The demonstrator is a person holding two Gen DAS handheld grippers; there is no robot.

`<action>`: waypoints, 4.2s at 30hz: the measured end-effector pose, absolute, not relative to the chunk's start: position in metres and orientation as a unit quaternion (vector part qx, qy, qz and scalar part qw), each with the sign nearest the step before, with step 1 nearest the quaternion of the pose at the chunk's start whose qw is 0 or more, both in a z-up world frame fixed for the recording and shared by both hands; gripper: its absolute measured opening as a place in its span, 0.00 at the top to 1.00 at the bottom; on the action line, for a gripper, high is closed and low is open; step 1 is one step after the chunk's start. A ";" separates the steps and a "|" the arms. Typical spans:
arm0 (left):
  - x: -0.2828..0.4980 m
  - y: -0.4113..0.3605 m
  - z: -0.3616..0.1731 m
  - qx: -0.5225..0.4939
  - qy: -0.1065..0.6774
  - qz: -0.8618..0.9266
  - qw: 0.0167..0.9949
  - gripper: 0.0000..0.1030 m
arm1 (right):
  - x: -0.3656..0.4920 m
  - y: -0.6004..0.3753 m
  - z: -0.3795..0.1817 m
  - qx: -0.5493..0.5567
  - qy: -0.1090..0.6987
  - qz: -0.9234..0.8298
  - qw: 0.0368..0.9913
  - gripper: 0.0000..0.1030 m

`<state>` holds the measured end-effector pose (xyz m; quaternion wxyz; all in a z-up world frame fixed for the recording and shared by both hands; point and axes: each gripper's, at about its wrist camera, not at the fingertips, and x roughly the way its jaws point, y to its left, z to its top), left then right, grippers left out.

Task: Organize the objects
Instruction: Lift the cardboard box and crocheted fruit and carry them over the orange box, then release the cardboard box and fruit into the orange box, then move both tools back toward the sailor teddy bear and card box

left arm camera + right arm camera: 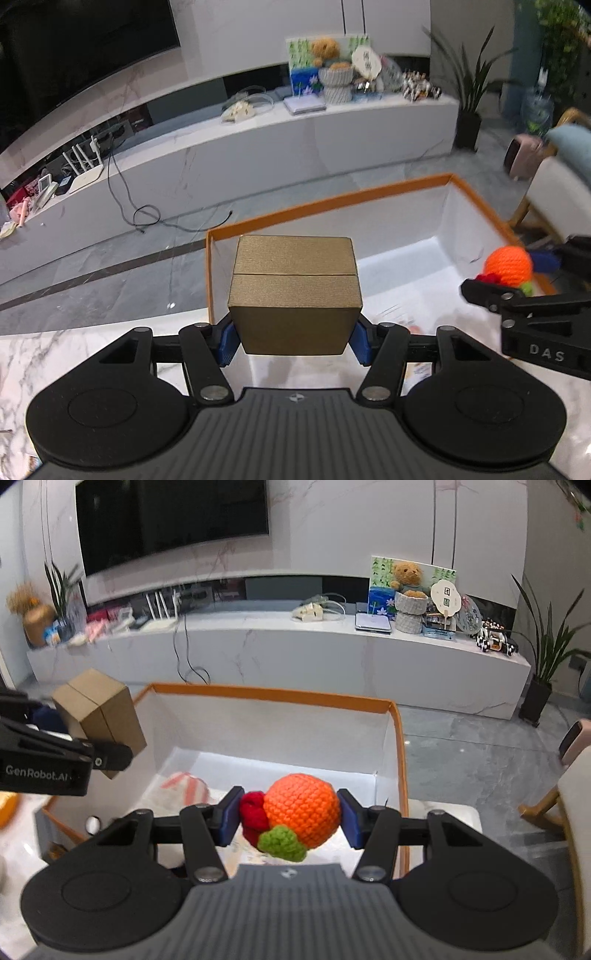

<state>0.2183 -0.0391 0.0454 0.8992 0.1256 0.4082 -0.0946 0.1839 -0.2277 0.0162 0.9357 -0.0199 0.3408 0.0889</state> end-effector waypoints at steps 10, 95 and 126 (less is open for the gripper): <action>0.259 -0.046 0.025 0.149 0.465 -0.079 0.869 0.34 | 0.221 -0.224 -0.016 -0.055 0.403 0.070 0.911 0.46; -0.011 -0.007 0.205 -0.240 0.276 -0.142 0.920 0.13 | 0.045 -0.277 0.064 0.089 0.313 0.073 0.943 0.32; 0.106 0.029 -0.027 -0.028 0.409 -0.045 0.911 0.14 | 0.054 -0.215 -0.010 -0.016 0.366 0.121 0.923 0.29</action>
